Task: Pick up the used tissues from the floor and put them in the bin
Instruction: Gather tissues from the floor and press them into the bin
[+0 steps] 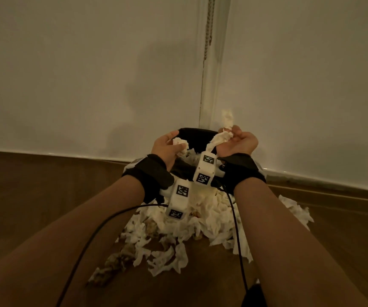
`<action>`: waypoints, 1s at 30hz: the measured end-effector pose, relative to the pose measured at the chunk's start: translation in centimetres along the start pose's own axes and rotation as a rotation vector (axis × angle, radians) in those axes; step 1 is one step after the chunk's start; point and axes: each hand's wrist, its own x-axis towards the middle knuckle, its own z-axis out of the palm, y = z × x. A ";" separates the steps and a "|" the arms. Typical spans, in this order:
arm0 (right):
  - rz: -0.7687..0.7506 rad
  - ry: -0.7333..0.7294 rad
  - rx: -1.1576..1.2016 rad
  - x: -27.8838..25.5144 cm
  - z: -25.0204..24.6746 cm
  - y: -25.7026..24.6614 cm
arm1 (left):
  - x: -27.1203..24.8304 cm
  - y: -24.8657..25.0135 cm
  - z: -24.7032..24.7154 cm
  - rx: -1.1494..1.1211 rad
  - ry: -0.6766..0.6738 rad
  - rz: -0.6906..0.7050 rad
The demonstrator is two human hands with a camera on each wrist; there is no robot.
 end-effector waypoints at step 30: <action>-0.131 -0.335 -2.625 2.6 -6.0 5.9 | 5.2 -6.3 0.1 1.705 -0.307 0.330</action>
